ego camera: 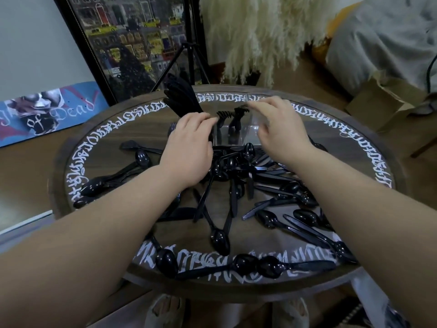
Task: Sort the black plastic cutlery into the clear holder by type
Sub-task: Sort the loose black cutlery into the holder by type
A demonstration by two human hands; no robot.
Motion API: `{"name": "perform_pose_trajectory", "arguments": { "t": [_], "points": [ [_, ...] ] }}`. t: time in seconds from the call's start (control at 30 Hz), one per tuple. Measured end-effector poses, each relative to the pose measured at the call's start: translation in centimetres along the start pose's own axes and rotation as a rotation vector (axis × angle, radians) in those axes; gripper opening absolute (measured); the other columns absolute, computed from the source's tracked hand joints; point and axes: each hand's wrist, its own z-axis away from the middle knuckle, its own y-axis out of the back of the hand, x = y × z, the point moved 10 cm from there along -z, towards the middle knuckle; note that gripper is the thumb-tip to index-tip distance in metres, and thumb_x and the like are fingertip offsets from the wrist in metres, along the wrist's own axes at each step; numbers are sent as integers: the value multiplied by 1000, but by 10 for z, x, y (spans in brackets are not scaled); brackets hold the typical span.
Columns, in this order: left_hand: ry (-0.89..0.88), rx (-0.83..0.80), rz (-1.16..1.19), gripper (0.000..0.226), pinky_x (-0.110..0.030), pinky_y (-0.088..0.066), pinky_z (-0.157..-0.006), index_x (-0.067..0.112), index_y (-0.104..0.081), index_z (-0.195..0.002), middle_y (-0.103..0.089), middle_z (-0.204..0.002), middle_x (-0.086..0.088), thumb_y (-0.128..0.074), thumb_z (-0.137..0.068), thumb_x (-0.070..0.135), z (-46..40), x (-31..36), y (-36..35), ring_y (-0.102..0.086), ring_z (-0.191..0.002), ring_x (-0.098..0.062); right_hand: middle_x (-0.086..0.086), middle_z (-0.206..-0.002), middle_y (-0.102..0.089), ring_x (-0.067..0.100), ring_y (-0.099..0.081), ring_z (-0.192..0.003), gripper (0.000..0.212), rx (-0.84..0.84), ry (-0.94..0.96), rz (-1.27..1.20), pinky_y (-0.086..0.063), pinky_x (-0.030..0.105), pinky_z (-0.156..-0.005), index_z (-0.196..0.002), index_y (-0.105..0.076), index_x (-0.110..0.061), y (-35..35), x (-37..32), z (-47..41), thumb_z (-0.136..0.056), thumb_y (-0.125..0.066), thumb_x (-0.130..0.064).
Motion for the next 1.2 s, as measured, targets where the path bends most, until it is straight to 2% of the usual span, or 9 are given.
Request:
{"name": "perform_pose_trajectory", "arguments": {
  "t": [0.1, 0.2, 0.3, 0.4, 0.53, 0.63, 0.83, 1.03, 1.2],
  "points": [
    [-31, 75, 23, 39, -46, -41, -100, 12, -59, -125, -54, -128, -7, -54, -86, 6, 19, 6, 0, -42, -124, -30, 5, -126, -55, 24, -47, -117, 43, -1, -112, -5, -38, 32, -93, -130, -56, -16, 8, 30, 33, -91, -46, -2],
    [-78, -25, -34, 37, -51, -43, -95, 16, -60, -124, -54, -129, -4, -57, -87, 15, 33, 18, -22, -42, -124, -30, 5, -122, -59, 26, -51, -112, 38, -54, -237, 40, -39, 30, -88, -125, -61, -15, 6, 68, 69, -93, -44, -3],
    [-55, -241, -109, 50, -51, -27, -108, 27, -40, -143, -30, -152, 2, -48, -94, 36, 42, 30, -52, -19, -142, -23, 7, -120, -63, 27, -51, -111, 35, -108, -282, 88, -40, 32, -89, -122, -63, -15, 0, 87, 94, -93, -45, -6],
    [-30, -416, -158, 58, -56, -5, -114, 33, -16, -150, -2, -160, 5, -33, -98, 50, 44, 39, -77, 7, -147, -19, 5, -118, -65, 28, -47, -108, 34, -116, -222, 86, -38, 31, -87, -122, -64, -15, -6, 82, 96, -94, -47, -8],
    [-25, -547, -198, 56, -65, 1, -110, 37, -13, -150, -5, -160, 6, -27, -98, 53, 53, 41, -92, 9, -147, -21, -1, -133, -56, 28, -37, -117, 37, -201, -157, 107, -36, 35, -95, -132, -55, -19, -27, 71, 76, -99, -40, -17],
    [-41, -573, -189, 52, -64, 3, -111, 45, -14, -148, -6, -160, 7, -28, -98, 53, 61, 42, -90, 9, -147, -22, 0, -135, -54, 28, -37, -116, 37, -242, -117, 136, -37, 36, -96, -133, -54, -18, -43, 65, 57, -101, -36, -19],
    [-83, -601, -198, 50, -64, 2, -112, 52, -12, -145, -2, -160, 8, -29, -98, 52, 70, 41, -89, 9, -147, -23, 6, -119, -58, 31, -38, -109, 34, -341, -143, 215, -41, 42, -91, -122, -57, -14, -74, 66, 37, -101, -34, -26],
    [-91, -584, -192, 51, -62, 2, -112, 53, -8, -145, 1, -160, 7, -29, -99, 50, 76, 39, -88, 9, -146, -23, 10, -125, -49, 32, -38, -116, 33, -366, -182, 234, -42, 42, -91, -126, -56, -13, -79, 69, 41, -100, -41, -26],
    [-45, -458, -143, 47, -54, -7, -115, 47, -22, -146, -19, -156, 8, -34, -101, 39, 73, 34, -76, -6, -145, -17, 9, -120, -50, 30, -38, -118, 27, -371, -226, 182, -42, 39, -90, -119, -61, -18, -75, 74, 44, -98, -47, -26]
  ]
}}
